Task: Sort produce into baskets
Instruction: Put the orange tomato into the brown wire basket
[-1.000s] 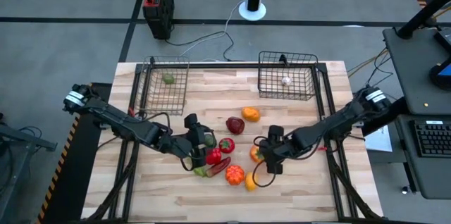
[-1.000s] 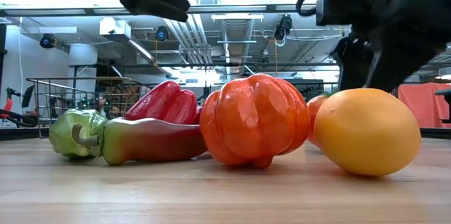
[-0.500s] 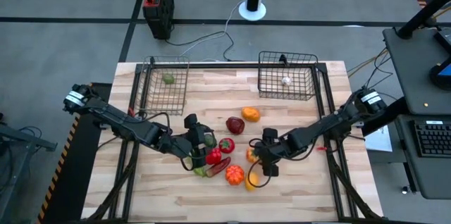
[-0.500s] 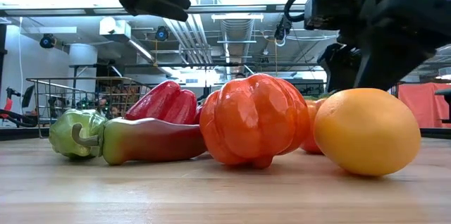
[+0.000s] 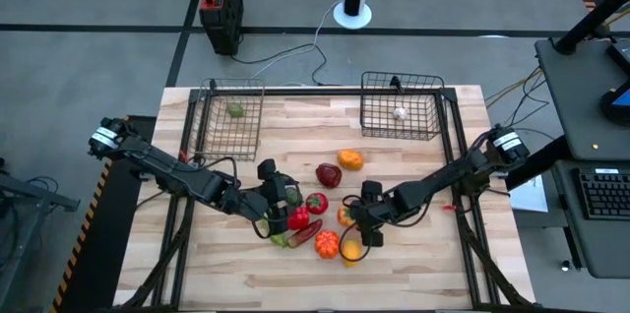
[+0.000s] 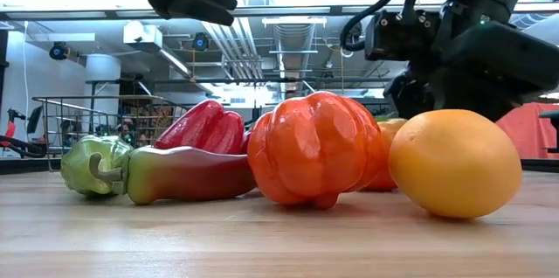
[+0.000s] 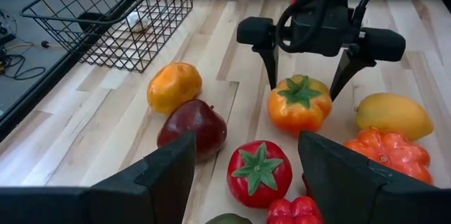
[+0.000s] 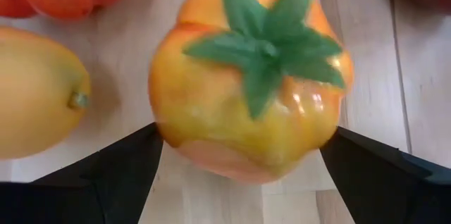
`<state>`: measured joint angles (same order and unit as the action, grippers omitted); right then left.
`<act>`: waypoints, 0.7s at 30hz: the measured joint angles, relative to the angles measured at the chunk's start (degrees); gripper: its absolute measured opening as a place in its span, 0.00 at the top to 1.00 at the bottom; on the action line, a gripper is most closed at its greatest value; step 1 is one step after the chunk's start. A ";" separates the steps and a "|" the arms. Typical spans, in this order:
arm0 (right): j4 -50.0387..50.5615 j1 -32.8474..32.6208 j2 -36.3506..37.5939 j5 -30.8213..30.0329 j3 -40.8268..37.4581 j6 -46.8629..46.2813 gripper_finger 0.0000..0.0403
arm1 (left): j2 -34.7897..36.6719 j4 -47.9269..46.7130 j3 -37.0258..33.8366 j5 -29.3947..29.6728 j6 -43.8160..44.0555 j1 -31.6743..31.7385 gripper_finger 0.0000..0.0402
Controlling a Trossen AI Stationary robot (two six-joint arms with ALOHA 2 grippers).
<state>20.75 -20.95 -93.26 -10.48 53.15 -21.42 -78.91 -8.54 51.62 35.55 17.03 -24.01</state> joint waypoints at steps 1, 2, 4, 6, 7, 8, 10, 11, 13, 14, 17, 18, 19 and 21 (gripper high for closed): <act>-0.21 0.00 0.04 -0.02 0.00 0.00 0.09 | 0.00 0.00 0.00 0.02 0.00 0.00 0.42; -0.33 0.00 0.09 -0.02 0.01 0.01 0.09 | 0.00 0.00 0.00 0.00 -0.02 0.00 0.42; -0.30 0.00 0.15 -0.03 -0.01 -0.01 0.09 | 0.00 0.00 0.00 0.02 0.00 0.00 0.42; -0.39 0.00 0.16 -0.07 0.01 -0.01 0.09 | 0.00 0.00 0.00 0.00 0.00 0.00 0.42; -0.39 0.05 0.16 -0.17 0.00 -0.01 0.09 | 0.00 0.00 0.00 0.00 0.00 0.00 0.42; -0.44 0.14 0.16 -0.45 0.01 0.01 0.09 | 0.00 0.00 0.00 0.00 0.00 0.00 0.42; -0.72 0.43 0.19 -0.52 0.00 -0.01 0.09 | 0.00 0.00 0.00 0.00 0.00 0.00 0.42; -1.10 0.63 0.20 -0.51 0.00 0.01 0.09 | 0.00 0.00 0.00 0.00 0.00 0.00 0.42; -2.69 1.00 0.20 -0.12 -0.01 -0.01 0.09 | 0.00 0.00 0.00 0.00 0.00 0.00 0.42; -3.50 1.16 0.20 0.38 -0.01 -0.01 0.09 | 0.00 0.00 0.00 0.00 -0.02 0.00 0.42; -4.33 1.31 0.23 0.81 -0.01 0.01 0.09 | 0.00 0.00 0.00 0.01 -0.01 0.00 0.42; -4.79 1.29 0.23 0.57 -0.03 0.00 0.09 | 0.00 0.00 0.00 0.00 0.00 0.00 0.42; -5.19 1.29 0.25 0.23 -0.03 0.01 0.09 | 0.00 0.00 0.00 0.00 -0.02 0.00 0.42; -5.46 1.30 0.25 -0.02 -0.03 0.01 0.09 | 0.00 0.00 0.00 0.02 0.00 0.00 0.42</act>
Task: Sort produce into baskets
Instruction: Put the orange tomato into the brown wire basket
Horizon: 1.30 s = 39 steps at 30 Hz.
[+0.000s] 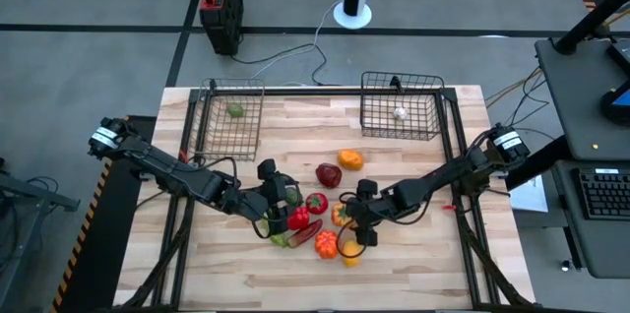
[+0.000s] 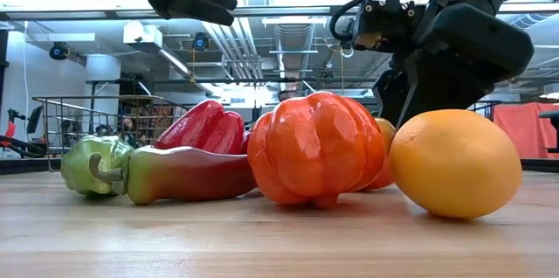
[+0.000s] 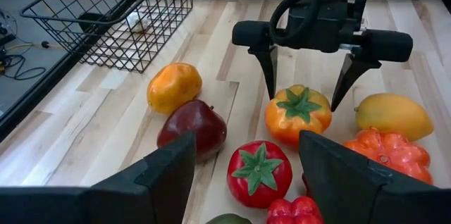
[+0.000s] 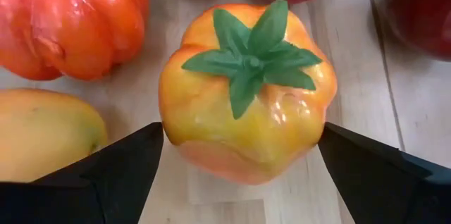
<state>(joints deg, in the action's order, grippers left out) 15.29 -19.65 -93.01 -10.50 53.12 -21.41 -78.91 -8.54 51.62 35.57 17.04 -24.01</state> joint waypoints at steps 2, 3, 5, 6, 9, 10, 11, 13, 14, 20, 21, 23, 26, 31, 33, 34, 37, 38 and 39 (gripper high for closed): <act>-0.18 0.05 0.00 -0.02 0.00 0.00 0.09 | 0.00 0.00 0.00 -0.02 0.00 0.00 0.42; -0.45 0.07 0.00 -0.02 0.00 0.00 0.09 | 0.00 0.00 0.00 0.00 0.00 0.00 0.42; -0.73 0.09 0.00 -0.02 0.00 0.09 0.09 | 0.00 0.00 0.00 -0.01 0.00 0.00 0.42; -0.63 0.10 0.00 -0.02 0.00 0.13 0.09 | 0.00 0.00 0.00 0.00 -0.01 0.00 0.42; -0.63 0.10 0.00 -0.02 0.00 0.34 0.13 | 0.00 0.02 0.00 0.00 -0.02 0.00 0.42; -0.63 0.10 0.00 -0.02 0.00 0.42 0.14 | 0.00 0.02 0.00 0.00 -0.02 0.00 0.42; -0.63 0.10 0.00 -0.02 0.00 0.44 0.16 | 0.00 0.00 0.00 0.00 0.00 0.00 0.42; -0.63 0.17 0.00 -0.01 0.00 0.47 0.19 | 0.00 0.02 0.00 0.01 -0.01 0.00 0.42; -0.63 0.18 0.00 0.02 0.00 0.57 0.20 | 0.00 0.02 0.00 0.02 -0.01 0.00 0.42; -0.63 0.18 0.00 0.25 0.00 1.49 0.25 | 0.00 0.02 0.00 0.13 -0.02 0.00 0.42; -0.63 0.18 0.00 0.26 0.00 1.50 0.25 | 0.00 0.02 0.00 0.69 -0.02 0.00 0.42; -0.61 0.18 0.00 0.28 0.00 1.74 0.25 | 0.00 0.02 0.00 1.53 -0.02 0.00 0.42; -0.57 0.18 0.05 0.29 0.00 2.34 0.25 | 0.00 0.04 0.00 1.68 0.00 0.00 0.42; 2.89 0.18 2.27 0.06 0.00 2.02 0.26 | 0.00 0.09 0.00 1.97 0.00 0.00 0.42; 4.68 0.18 3.81 -0.42 0.00 1.63 0.26 | 0.00 0.26 0.00 2.01 0.00 0.00 0.42; 5.35 0.18 4.60 -1.21 0.00 1.48 0.26 | 0.00 0.26 0.00 2.01 0.00 0.00 0.42; 7.61 0.18 7.24 -2.80 0.00 1.41 0.26 | 0.00 0.50 0.00 2.01 0.00 0.00 0.42; 8.29 0.18 8.21 -3.09 0.00 1.40 0.26 | 0.00 0.52 0.00 2.01 0.00 0.00 0.42; 9.03 0.18 8.95 -3.24 0.00 1.39 0.26 | 0.00 0.48 0.00 2.01 0.00 0.00 0.42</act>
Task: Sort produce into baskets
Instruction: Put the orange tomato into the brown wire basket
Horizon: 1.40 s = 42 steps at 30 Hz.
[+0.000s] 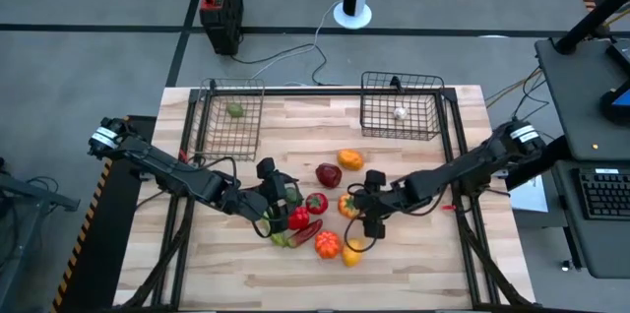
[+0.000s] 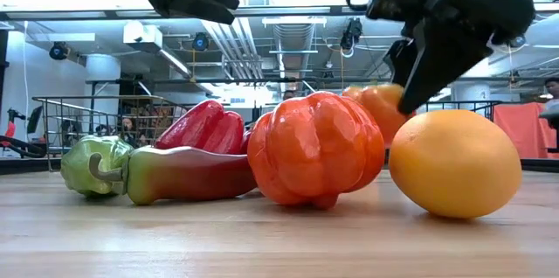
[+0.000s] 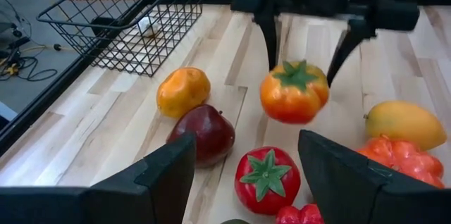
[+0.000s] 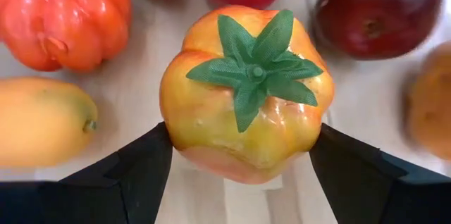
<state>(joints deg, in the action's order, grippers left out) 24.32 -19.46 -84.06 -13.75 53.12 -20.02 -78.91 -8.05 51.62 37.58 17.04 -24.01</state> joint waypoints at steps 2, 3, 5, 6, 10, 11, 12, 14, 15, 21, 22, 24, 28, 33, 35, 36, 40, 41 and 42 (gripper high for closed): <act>0.29 0.01 1.65 -0.45 0.00 -0.08 0.26 | 0.00 0.10 0.00 0.07 0.00 0.00 0.42; 0.32 0.00 2.32 -0.83 0.00 -0.10 0.26 | 0.00 0.09 0.00 0.40 0.00 0.00 0.42; 0.89 0.00 3.44 -1.10 0.00 -0.10 0.26 | 0.00 0.29 0.00 0.65 0.00 0.01 0.42; 0.79 0.00 3.79 -1.34 0.00 -0.08 0.26 | 0.00 0.34 0.00 0.71 0.00 0.00 0.42; 0.90 0.00 5.14 -1.35 0.00 0.13 0.26 | 0.00 0.49 0.00 0.76 0.00 0.00 0.42; 0.92 0.00 5.24 -1.38 0.00 0.19 0.26 | 0.00 0.42 0.00 0.76 0.00 0.01 0.42; 0.91 0.02 5.34 -1.39 0.00 0.29 0.26 | 0.00 0.48 0.00 0.76 0.00 0.00 0.42; 0.99 0.00 5.41 -1.42 0.00 0.38 0.26 | 0.00 0.44 0.00 0.79 0.00 0.00 0.42; 0.95 0.00 5.43 -1.46 0.00 0.41 0.26 | 0.00 0.44 0.00 0.78 0.00 0.00 0.42; 2.38 0.02 5.32 -1.43 0.00 0.16 0.26 | 0.00 0.39 0.00 0.79 0.02 0.01 0.42; 3.04 0.00 5.32 -1.42 0.00 0.06 0.26 | 0.00 0.42 0.00 0.81 0.02 0.00 0.42; 4.41 0.00 5.34 -1.39 0.00 -0.20 0.26 | 0.00 0.39 0.00 0.81 0.02 0.00 0.42; 5.88 0.02 5.41 -1.41 0.00 -0.34 0.26 | 0.00 0.39 0.00 0.81 0.02 0.01 0.42; 5.89 0.00 5.30 -1.39 0.00 0.36 0.26 | 0.00 0.39 0.00 0.83 0.41 0.00 0.42; 5.89 0.00 5.30 -1.39 -0.02 0.57 0.26 | 0.00 0.41 0.00 0.83 1.29 0.00 0.42; 5.89 0.00 5.30 -1.39 -0.02 0.64 0.26 | 0.00 0.39 0.00 0.83 1.75 0.00 0.42; 5.95 0.00 5.30 -1.37 -0.07 1.61 0.26 | 0.00 0.40 0.00 0.83 3.24 0.02 0.42; 5.95 0.00 5.30 -1.35 -0.07 1.82 0.26 | 0.00 0.39 0.00 0.84 3.49 0.00 0.42; 5.96 0.00 5.30 -1.35 -0.07 2.08 0.26 | 0.00 0.39 0.00 0.84 3.68 0.00 0.42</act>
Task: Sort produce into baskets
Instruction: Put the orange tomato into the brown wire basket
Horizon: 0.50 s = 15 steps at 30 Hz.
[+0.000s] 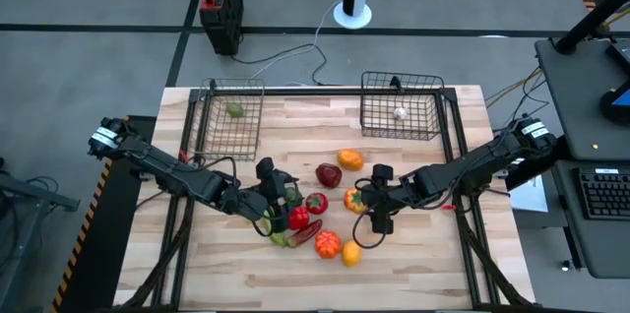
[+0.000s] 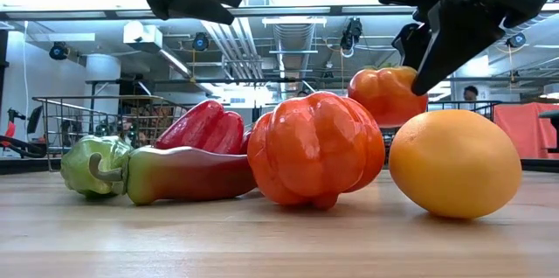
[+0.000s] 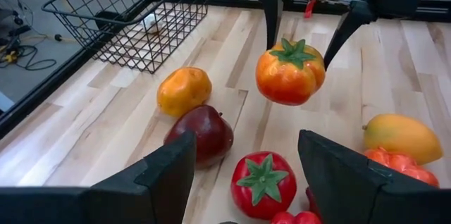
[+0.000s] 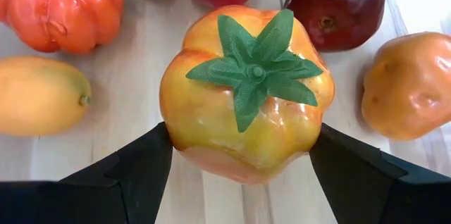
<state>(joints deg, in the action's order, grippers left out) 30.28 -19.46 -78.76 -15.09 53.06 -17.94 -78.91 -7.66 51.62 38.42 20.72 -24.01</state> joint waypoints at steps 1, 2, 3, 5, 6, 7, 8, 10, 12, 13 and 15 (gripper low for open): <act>0.00 0.00 0.00 0.00 0.00 0.28 0.26 | 0.00 0.00 0.00 0.02 0.35 0.00 0.42; 0.00 0.00 -0.02 0.00 0.00 0.63 0.26 | 0.00 0.00 0.00 0.01 0.81 0.01 0.42; 0.00 0.01 -0.02 0.00 0.00 0.75 0.26 | 0.00 0.00 0.00 0.02 1.26 0.01 0.42; 0.00 0.00 -0.02 0.00 0.00 1.03 0.26 | 0.00 0.00 0.00 0.00 2.12 0.00 0.42; 0.00 0.00 -0.04 0.00 0.00 1.09 0.26 | 0.00 0.00 0.00 0.00 2.46 0.00 0.42; 0.02 0.00 -0.04 0.00 0.00 1.11 0.26 | 0.00 0.00 0.00 -0.01 2.62 0.00 0.42; 0.02 0.01 -0.04 0.00 0.00 1.16 0.26 | 0.00 -0.02 0.00 -0.01 2.79 0.00 0.42; 0.02 0.00 -0.04 0.00 0.00 1.34 0.26 | 0.00 0.00 0.00 -0.01 2.95 0.00 0.42; 0.02 0.01 -0.04 0.00 0.00 1.36 0.26 | -0.27 0.07 0.00 0.00 2.96 0.00 0.42; 0.02 0.00 -0.04 0.00 0.00 1.39 0.26 | -0.49 0.01 0.00 -0.01 2.96 0.00 0.42; 0.02 0.00 -0.04 0.00 -0.02 1.40 0.26 | -1.23 0.08 0.00 -0.01 2.96 0.00 0.42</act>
<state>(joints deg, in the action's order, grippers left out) 30.30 -19.46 -78.81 -15.09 53.04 -16.53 -80.14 -7.58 51.62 38.41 23.68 -24.01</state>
